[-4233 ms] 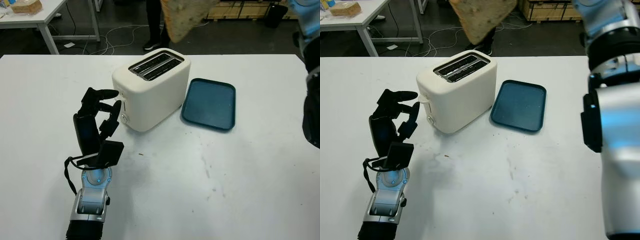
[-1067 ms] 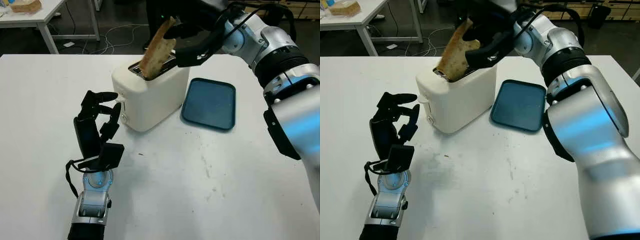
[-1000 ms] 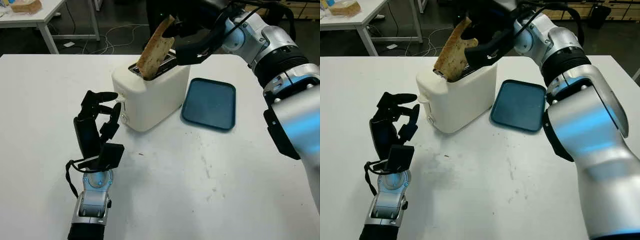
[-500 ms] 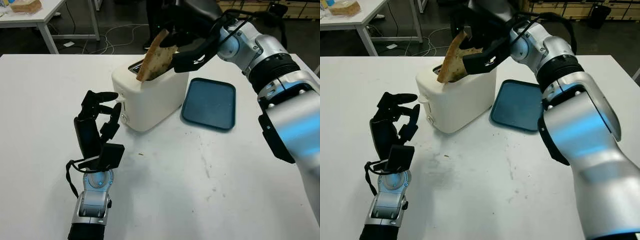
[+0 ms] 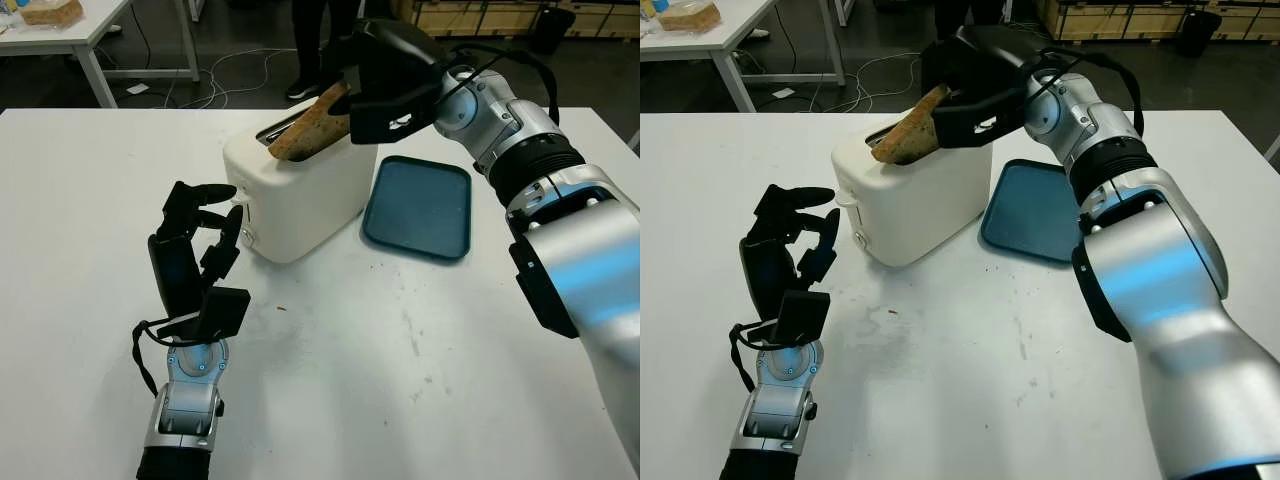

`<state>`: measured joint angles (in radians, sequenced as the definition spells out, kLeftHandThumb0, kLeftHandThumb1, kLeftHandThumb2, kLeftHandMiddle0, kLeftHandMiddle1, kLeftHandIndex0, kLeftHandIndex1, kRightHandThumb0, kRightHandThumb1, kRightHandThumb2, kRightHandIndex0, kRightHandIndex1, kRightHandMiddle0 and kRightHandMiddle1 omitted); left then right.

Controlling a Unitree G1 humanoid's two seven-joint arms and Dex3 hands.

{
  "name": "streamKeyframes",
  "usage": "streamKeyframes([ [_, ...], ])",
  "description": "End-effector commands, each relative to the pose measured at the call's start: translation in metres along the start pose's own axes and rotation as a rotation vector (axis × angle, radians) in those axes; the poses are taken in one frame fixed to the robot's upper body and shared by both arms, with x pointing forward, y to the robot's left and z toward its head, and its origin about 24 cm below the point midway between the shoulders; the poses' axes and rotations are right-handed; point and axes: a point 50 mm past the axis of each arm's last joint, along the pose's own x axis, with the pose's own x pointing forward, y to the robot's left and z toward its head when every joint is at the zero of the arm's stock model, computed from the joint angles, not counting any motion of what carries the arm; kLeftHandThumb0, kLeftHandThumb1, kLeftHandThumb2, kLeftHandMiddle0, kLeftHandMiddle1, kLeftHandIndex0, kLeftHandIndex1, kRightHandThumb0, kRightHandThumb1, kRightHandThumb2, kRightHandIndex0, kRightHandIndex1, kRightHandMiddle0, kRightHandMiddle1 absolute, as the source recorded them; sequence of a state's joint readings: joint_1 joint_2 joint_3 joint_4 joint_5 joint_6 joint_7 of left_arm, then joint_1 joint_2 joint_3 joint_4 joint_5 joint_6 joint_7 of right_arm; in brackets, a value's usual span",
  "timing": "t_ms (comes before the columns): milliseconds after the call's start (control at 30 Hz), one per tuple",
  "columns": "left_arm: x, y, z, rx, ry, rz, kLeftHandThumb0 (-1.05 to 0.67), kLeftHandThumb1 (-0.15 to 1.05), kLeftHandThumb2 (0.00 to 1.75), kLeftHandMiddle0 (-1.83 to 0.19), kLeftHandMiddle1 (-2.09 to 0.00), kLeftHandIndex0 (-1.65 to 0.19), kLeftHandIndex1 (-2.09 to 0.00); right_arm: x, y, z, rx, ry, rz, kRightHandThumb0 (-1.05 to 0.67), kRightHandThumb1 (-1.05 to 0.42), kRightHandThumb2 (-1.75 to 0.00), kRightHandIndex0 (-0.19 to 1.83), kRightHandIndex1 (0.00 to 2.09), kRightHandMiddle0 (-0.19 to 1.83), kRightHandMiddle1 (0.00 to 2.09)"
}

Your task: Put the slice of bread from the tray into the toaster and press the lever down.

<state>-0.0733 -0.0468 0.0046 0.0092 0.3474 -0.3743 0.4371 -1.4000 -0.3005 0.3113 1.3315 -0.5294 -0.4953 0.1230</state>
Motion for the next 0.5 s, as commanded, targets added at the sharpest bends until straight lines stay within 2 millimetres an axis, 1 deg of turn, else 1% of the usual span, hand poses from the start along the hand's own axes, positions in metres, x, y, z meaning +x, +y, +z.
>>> streamKeyframes([
  [0, -0.002, 0.000, 0.000, 0.001, -0.003, -0.002, -0.41, 0.92, 0.27, -0.53, -1.52, -0.50, -1.14, 0.002, -0.005, 0.003, 0.102, 0.004, -0.020, -0.43, -0.92, -0.17, 0.79, 1.37, 0.81, 0.91],
  [33, -0.002, 0.000, 0.000, 0.004, -0.003, -0.002, -0.41, 0.92, 0.27, -0.53, -1.52, -0.50, -1.14, 0.003, -0.006, 0.003, 0.151, 0.011, -0.017, -0.43, -0.92, -0.17, 0.78, 1.38, 0.81, 0.91],
  [100, -0.002, 0.000, 0.000, 0.003, -0.003, 0.001, -0.41, 0.92, 0.27, -0.54, -1.52, -0.51, -1.14, 0.003, -0.008, 0.001, 0.185, 0.030, 0.007, -0.45, -0.92, -0.19, 0.75, 1.30, 0.79, 0.86],
  [133, -0.002, 0.000, 0.000, 0.000, -0.003, 0.001, -0.40, 0.92, 0.27, -0.54, -1.52, -0.51, -1.14, 0.003, -0.009, 0.001, 0.170, 0.041, 0.027, -0.50, -0.92, -0.16, 0.68, 1.18, 0.76, 0.73],
  [167, -0.002, 0.000, 0.000, -0.002, -0.005, 0.001, -0.40, 0.92, 0.26, -0.54, -1.51, -0.51, -1.14, 0.003, -0.010, 0.001, 0.140, 0.047, 0.043, -0.59, -0.91, -0.08, 0.59, 0.94, 0.71, 0.49],
  [233, -0.002, 0.000, 0.000, 0.003, -0.006, 0.001, -0.40, 0.92, 0.26, -0.54, -1.51, -0.51, -1.14, 0.002, -0.011, 0.001, 0.020, 0.052, 0.061, -0.67, -0.85, -0.02, 0.49, 0.72, 0.67, 0.25],
  [267, -0.002, 0.000, 0.000, 0.004, -0.006, 0.001, -0.40, 0.92, 0.26, -0.54, -1.50, -0.51, -1.14, 0.002, -0.012, 0.001, -0.089, 0.055, 0.066, -0.73, -0.82, -0.01, 0.42, 0.65, 0.64, 0.15],
  [333, -0.002, 0.000, -0.001, 0.001, -0.005, 0.001, -0.40, 0.92, 0.27, -0.54, -1.50, -0.51, -1.14, 0.003, -0.012, 0.003, -0.294, 0.053, 0.071, -0.80, -0.81, -0.01, 0.34, 0.58, 0.60, 0.07],
  [467, -0.002, 0.000, -0.001, -0.004, -0.003, 0.000, -0.40, 0.92, 0.27, -0.54, -1.50, -0.51, -1.14, 0.004, -0.015, 0.008, -0.561, 0.027, 0.081, -0.84, -0.79, 0.00, 0.19, 0.52, 0.53, 0.02],
])
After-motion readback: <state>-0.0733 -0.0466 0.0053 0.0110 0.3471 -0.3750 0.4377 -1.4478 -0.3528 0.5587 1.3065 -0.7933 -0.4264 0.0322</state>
